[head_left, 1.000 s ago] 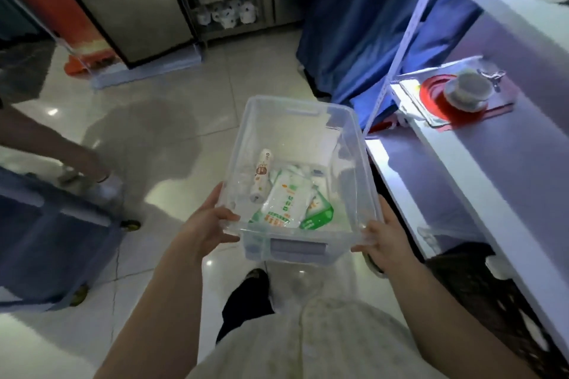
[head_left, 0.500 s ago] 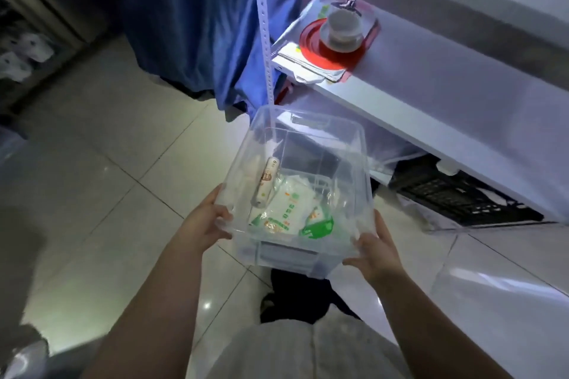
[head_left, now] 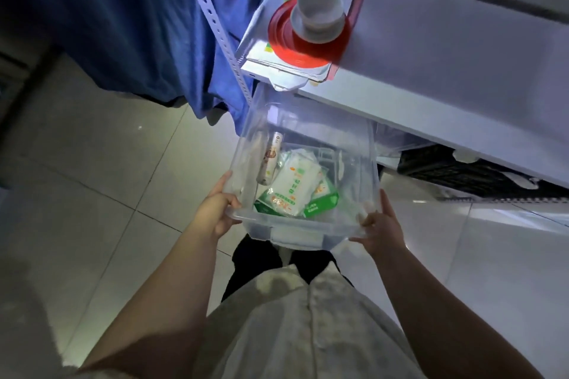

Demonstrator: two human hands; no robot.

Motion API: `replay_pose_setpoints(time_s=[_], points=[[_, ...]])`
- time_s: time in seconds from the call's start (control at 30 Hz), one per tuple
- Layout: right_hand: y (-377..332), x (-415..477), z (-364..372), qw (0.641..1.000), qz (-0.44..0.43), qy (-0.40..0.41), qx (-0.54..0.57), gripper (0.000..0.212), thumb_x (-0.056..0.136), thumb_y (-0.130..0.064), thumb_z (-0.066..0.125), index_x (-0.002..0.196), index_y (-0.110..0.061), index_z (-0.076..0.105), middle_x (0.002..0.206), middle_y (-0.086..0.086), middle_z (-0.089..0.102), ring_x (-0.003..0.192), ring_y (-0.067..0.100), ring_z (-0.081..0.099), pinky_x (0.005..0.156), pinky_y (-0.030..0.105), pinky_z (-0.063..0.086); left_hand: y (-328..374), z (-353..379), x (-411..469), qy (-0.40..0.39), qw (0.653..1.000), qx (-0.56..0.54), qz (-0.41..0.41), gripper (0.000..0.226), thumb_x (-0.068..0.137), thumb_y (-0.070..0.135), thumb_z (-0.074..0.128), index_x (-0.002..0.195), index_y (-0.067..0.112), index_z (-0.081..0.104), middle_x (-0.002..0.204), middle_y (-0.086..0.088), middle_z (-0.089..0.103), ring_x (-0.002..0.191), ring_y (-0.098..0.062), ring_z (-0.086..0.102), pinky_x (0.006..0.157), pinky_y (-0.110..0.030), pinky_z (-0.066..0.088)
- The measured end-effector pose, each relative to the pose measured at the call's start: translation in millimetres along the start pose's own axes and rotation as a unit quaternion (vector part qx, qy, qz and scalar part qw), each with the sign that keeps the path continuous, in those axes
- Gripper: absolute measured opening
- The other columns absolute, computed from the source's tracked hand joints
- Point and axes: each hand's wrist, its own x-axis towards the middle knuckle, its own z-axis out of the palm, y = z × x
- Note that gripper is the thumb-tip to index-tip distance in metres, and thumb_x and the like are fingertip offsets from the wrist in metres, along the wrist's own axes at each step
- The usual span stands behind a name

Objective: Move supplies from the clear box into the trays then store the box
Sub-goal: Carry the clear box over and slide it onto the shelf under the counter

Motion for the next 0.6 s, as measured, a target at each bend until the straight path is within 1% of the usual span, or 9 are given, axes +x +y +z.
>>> replay_pose_setpoints(time_s=[0.07, 0.17, 0.23, 0.3, 0.37, 0.43, 0.5, 0.57, 0.6], points=[[-5, 9, 15, 1.0, -0.003, -0.001, 0.014, 0.091, 0.073, 0.018, 0.032, 0.13, -0.052, 0.045, 0.127, 0.01, 0.044, 0.105, 0.03, 0.048, 0.089, 0.066, 0.038, 21, 0, 19, -0.014, 1.0, 0.008, -0.004, 0.103, 0.045, -0.012, 0.04, 0.135, 0.037, 0.044, 0.108, -0.014, 0.054, 0.05, -0.017, 0.065, 0.05, -0.033, 0.053], [-10, 26, 37, 0.999, -0.03, 0.005, 0.01, 0.087, 0.079, 0.02, 0.032, 0.133, -0.046, 0.043, 0.114, 0.01, 0.042, 0.099, 0.03, 0.047, 0.091, 0.07, 0.037, 50, 2, 49, -0.05, 0.998, 0.028, -0.011, 0.1, 0.054, -0.016, 0.036, 0.138, 0.038, 0.04, 0.113, -0.012, 0.054, 0.055, -0.016, 0.066, 0.05, -0.03, 0.053], [-9, 41, 51, 0.998, -0.042, 0.034, 0.033, 0.085, 0.077, 0.021, 0.03, 0.13, -0.043, 0.049, 0.115, 0.009, 0.045, 0.091, 0.03, 0.047, 0.084, 0.058, 0.044, 65, 7, 72, -0.066, 0.997, 0.039, -0.009, 0.094, 0.063, -0.019, 0.031, 0.137, 0.038, 0.039, 0.115, -0.01, 0.053, 0.06, -0.016, 0.068, 0.049, -0.028, 0.052], [-6, 55, 62, 0.994, -0.058, 0.075, 0.044, 0.088, 0.072, 0.022, 0.029, 0.124, -0.045, 0.052, 0.123, 0.008, 0.049, 0.085, 0.028, 0.047, 0.07, 0.038, 0.048, 78, 12, 95, -0.072, 0.996, 0.057, -0.013, 0.089, 0.067, -0.021, 0.027, 0.133, 0.038, 0.042, 0.112, -0.008, 0.055, 0.067, -0.017, 0.07, 0.049, -0.026, 0.052], [1, 70, 74, 0.992, -0.077, 0.096, 0.036, 0.085, 0.073, 0.02, 0.033, 0.127, -0.044, 0.052, 0.121, 0.009, 0.05, 0.072, 0.02, 0.047, 0.061, 0.03, 0.044, 92, 15, 118, -0.074, 0.993, 0.091, -0.017, 0.089, 0.068, -0.021, 0.027, 0.132, 0.038, 0.044, 0.097, -0.002, 0.064, 0.066, -0.019, 0.066, 0.052, -0.027, 0.05], [7, 83, 84, 0.988, -0.06, 0.13, 0.064, 0.085, 0.071, 0.017, 0.033, 0.127, -0.045, 0.053, 0.117, 0.01, 0.051, 0.071, 0.016, 0.048, 0.068, 0.033, 0.045, 102, 17, 139, -0.062, 0.988, 0.136, -0.025, 0.093, 0.067, -0.02, 0.028, 0.136, 0.041, 0.043, 0.084, -0.001, 0.069, 0.058, -0.017, 0.054, 0.054, -0.029, 0.041], [16, 96, 93, 0.982, -0.041, 0.163, 0.088, 0.082, 0.065, 0.017, 0.032, 0.109, -0.045, 0.064, 0.121, 0.011, 0.056, 0.087, 0.019, 0.057, 0.078, 0.038, 0.047, 106, 13, 154, -0.053, 0.983, 0.172, -0.031, 0.096, 0.067, -0.021, 0.028, 0.136, 0.045, 0.042, 0.104, -0.002, 0.063, 0.052, -0.012, 0.055, 0.053, -0.027, 0.037], [29, 108, 99, 0.979, -0.024, 0.178, 0.097, 0.066, 0.063, 0.015, 0.032, 0.084, -0.035, 0.07, 0.119, 0.024, 0.056, 0.103, 0.033, 0.059, 0.079, 0.047, 0.048, 105, 6, 167, -0.064, 0.981, 0.181, -0.038, 0.097, 0.067, -0.021, 0.029, 0.135, 0.048, 0.043, 0.122, -0.001, 0.053, 0.068, -0.01, 0.058, 0.06, -0.03, 0.04], [37, 113, 99, 0.976, -0.011, 0.187, 0.11, 0.057, 0.065, 0.014, 0.035, 0.081, -0.028, 0.071, 0.109, 0.029, 0.055, 0.096, 0.04, 0.06, 0.077, 0.052, 0.05, 103, 1, 174, -0.07, 0.981, 0.177, -0.043, 0.095, 0.068, -0.02, 0.031, 0.134, 0.048, 0.044, 0.125, 0.0, 0.052, 0.077, -0.011, 0.057, 0.065, -0.034, 0.042]])
